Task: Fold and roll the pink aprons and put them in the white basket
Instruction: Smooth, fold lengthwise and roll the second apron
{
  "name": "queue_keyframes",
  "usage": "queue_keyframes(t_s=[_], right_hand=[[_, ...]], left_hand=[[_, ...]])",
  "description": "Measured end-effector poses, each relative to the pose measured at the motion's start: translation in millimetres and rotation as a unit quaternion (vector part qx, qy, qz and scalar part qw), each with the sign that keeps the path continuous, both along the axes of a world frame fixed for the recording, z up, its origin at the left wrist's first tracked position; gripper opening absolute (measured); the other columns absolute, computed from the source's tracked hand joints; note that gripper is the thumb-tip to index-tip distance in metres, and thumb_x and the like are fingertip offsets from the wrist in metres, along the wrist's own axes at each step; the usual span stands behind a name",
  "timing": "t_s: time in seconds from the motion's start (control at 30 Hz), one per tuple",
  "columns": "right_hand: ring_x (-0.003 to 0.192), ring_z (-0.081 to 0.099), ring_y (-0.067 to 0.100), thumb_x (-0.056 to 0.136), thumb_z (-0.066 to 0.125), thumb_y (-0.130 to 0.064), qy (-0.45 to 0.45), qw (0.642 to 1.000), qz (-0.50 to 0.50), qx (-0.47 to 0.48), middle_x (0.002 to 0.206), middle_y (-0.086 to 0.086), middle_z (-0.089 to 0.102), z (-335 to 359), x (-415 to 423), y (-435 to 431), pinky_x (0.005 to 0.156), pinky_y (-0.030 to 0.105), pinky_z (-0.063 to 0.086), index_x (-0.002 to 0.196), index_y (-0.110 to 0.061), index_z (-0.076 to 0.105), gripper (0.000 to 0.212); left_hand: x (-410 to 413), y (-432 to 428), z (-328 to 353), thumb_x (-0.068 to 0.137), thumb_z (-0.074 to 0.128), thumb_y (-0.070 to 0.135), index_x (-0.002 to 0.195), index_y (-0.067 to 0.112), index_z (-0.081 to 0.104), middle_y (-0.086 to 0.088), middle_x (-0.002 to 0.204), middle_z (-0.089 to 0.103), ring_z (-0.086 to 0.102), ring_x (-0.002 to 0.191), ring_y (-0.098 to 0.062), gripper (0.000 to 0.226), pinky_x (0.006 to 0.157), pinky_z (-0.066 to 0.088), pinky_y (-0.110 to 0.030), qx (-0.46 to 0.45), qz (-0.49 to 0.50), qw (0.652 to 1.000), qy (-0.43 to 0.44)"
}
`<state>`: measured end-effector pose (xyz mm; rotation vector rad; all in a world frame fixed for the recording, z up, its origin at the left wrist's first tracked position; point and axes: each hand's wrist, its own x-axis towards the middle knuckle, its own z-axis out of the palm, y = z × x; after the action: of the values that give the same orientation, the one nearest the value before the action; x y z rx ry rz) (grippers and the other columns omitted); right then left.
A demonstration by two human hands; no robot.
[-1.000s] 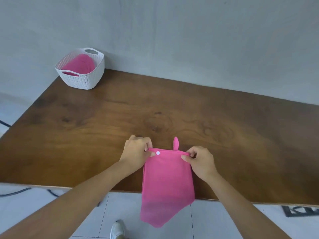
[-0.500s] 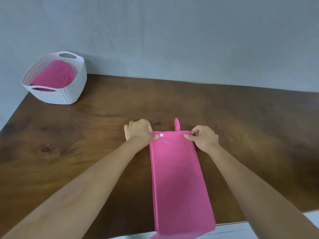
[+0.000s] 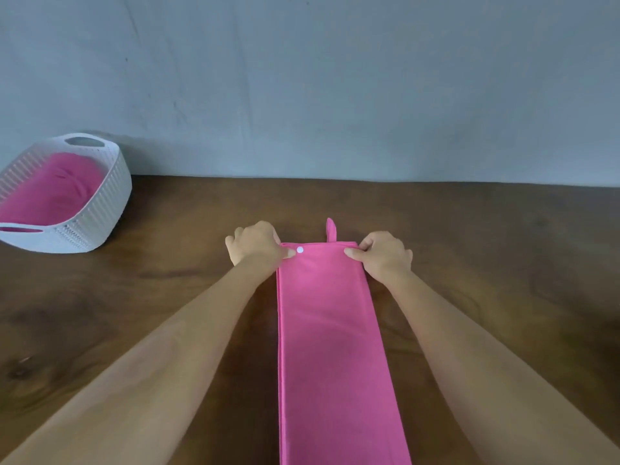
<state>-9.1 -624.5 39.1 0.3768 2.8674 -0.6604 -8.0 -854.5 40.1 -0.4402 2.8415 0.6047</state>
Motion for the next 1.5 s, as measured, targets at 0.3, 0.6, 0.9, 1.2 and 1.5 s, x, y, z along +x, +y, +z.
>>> queue_keyframes(t_s=[0.3, 0.6, 0.9, 1.2, 1.5], right_hand=[[0.099, 0.062, 0.020, 0.083, 0.066, -0.067, 0.022, 0.999, 0.007, 0.026, 0.089, -0.006, 0.070, -6.4, -85.6, 5.0, 0.092, 0.041, 0.038, 0.076, -0.027, 0.067, 0.041], [0.095, 0.062, 0.026, 0.082, 0.063, -0.072, 0.031, 0.998, 0.030, 0.043, 0.085, 0.001, 0.069, -17.2, -159.2, 5.0, 0.085, 0.039, 0.044, 0.060, -0.022, 0.050, 0.056], [0.103, 0.064, 0.027, 0.082, 0.061, -0.074, 0.035, 0.998, 0.009, 0.049, 0.099, 0.003, 0.069, -24.8, -198.2, 0.1, 0.089, 0.040, 0.049, 0.090, -0.018, 0.065, 0.057], [0.117, 0.057, 0.029, 0.087, 0.053, -0.075, 0.045, 0.997, 0.029, 0.048, 0.114, 0.006, 0.067, -21.5, -193.5, 1.3, 0.095, 0.043, 0.042, 0.100, -0.017, 0.065, 0.060], [0.125, 0.045, 0.027, 0.100, 0.049, -0.048, 0.140, 0.987, 0.068, 0.030, 0.131, 0.008, 0.054, -26.2, -156.0, -4.1, 0.098, 0.043, 0.037, 0.125, -0.016, 0.054, 0.040]], left_hand=[[-72.3, 9.2, 0.1, 0.079, 0.073, 0.068, 0.075, 0.028, 0.058, 0.000, 0.096, 0.070, 0.056, 0.111, -0.026, 0.043, 0.098, 0.037, -0.040, -0.027, 0.034, 0.998, 0.037], [-135.8, 10.5, -3.0, 0.076, 0.072, 0.073, 0.075, 0.025, 0.060, -0.002, 0.090, 0.068, 0.059, 0.104, -0.028, 0.049, 0.093, 0.039, -0.040, -0.036, 0.066, 0.996, 0.041], [-167.3, 11.4, -11.8, 0.078, 0.063, 0.079, 0.086, 0.018, 0.061, -0.007, 0.096, 0.066, 0.057, 0.106, -0.030, 0.062, 0.087, 0.051, -0.043, -0.042, 0.109, 0.993, 0.024], [-115.8, 48.9, -19.7, 0.097, 0.058, 0.051, 0.140, 0.015, 0.042, -0.012, 0.140, 0.038, 0.037, 0.130, -0.035, 0.058, 0.107, 0.032, -0.051, -0.035, 0.019, 0.991, 0.125], [-33.2, 56.7, -55.2, 0.099, 0.008, 0.061, 0.161, 0.023, 0.022, 0.007, 0.169, 0.016, 0.007, 0.156, -0.008, 0.074, 0.127, 0.003, -0.037, -0.084, -0.201, 0.963, 0.162]])
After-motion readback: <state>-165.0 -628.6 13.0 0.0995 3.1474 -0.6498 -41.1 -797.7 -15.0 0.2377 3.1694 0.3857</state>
